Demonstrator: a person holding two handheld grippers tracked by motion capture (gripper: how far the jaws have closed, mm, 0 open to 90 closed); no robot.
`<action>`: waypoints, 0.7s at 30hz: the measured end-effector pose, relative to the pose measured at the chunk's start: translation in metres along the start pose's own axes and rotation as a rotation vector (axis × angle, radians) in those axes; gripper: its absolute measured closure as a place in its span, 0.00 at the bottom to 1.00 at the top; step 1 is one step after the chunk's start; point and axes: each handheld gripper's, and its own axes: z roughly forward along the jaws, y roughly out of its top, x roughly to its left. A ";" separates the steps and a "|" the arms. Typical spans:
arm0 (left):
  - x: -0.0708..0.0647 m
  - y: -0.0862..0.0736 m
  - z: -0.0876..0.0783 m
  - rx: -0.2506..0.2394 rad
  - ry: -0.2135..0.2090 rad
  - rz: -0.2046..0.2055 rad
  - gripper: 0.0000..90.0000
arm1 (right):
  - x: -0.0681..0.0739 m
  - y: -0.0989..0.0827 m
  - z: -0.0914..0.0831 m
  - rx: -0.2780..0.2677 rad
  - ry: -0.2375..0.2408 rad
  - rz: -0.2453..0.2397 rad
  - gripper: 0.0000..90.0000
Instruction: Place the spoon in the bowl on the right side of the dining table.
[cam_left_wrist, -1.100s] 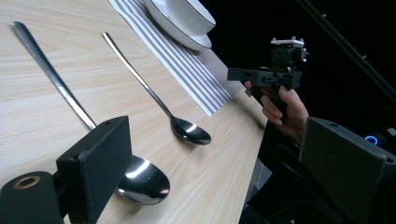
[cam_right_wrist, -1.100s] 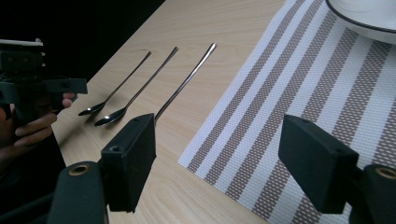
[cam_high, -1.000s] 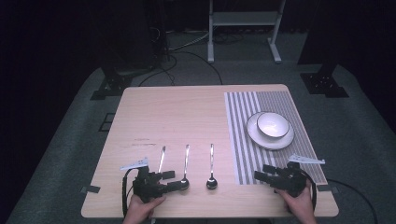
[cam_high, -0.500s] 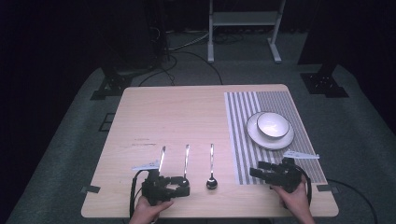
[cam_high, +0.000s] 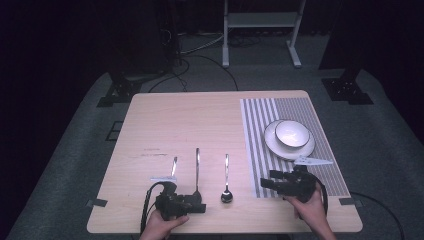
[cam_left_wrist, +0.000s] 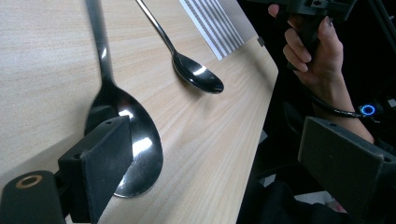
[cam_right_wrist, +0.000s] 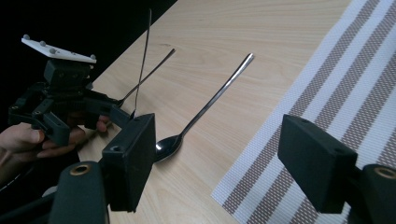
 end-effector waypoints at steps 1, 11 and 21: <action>-0.001 0.000 0.000 -0.014 -0.007 -0.010 0.10 | 0.001 0.001 0.002 0.005 0.002 -0.003 0.30; 0.001 -0.001 -0.001 -0.012 -0.001 -0.012 0.10 | 0.009 0.013 0.019 0.037 0.012 -0.042 0.30; 0.001 -0.001 -0.002 -0.019 -0.006 -0.013 0.10 | 0.013 0.022 0.037 0.060 0.030 -0.056 0.30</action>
